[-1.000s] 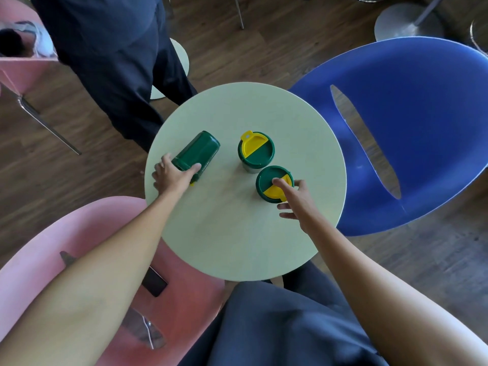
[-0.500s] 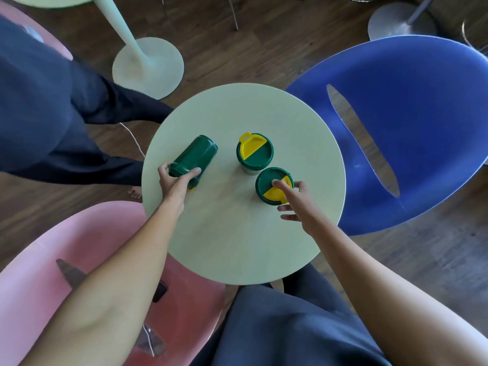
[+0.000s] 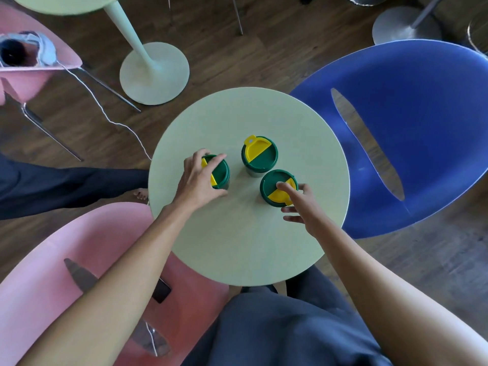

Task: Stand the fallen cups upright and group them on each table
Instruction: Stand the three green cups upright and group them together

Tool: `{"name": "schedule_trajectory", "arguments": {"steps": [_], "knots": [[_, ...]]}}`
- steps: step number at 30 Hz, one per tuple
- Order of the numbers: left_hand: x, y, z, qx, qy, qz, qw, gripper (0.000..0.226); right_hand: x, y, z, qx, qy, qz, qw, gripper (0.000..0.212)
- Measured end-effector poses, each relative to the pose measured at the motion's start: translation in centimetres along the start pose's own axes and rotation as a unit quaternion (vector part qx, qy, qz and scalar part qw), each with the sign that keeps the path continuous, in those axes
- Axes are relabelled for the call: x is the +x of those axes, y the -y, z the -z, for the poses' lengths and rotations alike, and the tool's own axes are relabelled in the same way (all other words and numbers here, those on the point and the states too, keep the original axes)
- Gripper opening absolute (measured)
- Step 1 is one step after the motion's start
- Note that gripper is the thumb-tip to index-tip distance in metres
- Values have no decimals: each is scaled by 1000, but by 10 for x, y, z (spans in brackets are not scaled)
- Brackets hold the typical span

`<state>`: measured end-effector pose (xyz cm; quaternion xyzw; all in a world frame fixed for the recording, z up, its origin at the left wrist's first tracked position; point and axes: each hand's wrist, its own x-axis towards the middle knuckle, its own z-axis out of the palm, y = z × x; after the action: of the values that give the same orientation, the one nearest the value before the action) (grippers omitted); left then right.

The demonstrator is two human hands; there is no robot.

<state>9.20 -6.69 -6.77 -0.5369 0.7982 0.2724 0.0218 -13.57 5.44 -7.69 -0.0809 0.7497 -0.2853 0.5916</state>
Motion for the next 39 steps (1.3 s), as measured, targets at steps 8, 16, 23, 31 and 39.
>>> {"name": "schedule_trajectory", "arguments": {"steps": [8, 16, 23, 31, 39], "knots": [[-2, -7, 1, -252, -74, 192, 946, 69, -2, 0, 1, 13, 7, 2, 1000, 68], [-13, -23, -4, -324, -139, 292, 889, 50, -2, 0, 2, 11, 15, 4, 1000, 68], [-22, -53, -26, -379, -126, 318, 860, 61, -1, -1, 4, 2, 17, 5, 1000, 71], [-26, -71, -37, -371, -150, 336, 853, 63, 0, -2, 5, 13, 19, 3, 1000, 72], [-30, -74, -45, -393, -158, 340, 840, 60, 0, -2, 6, 12, 23, 6, 1000, 73]]}}
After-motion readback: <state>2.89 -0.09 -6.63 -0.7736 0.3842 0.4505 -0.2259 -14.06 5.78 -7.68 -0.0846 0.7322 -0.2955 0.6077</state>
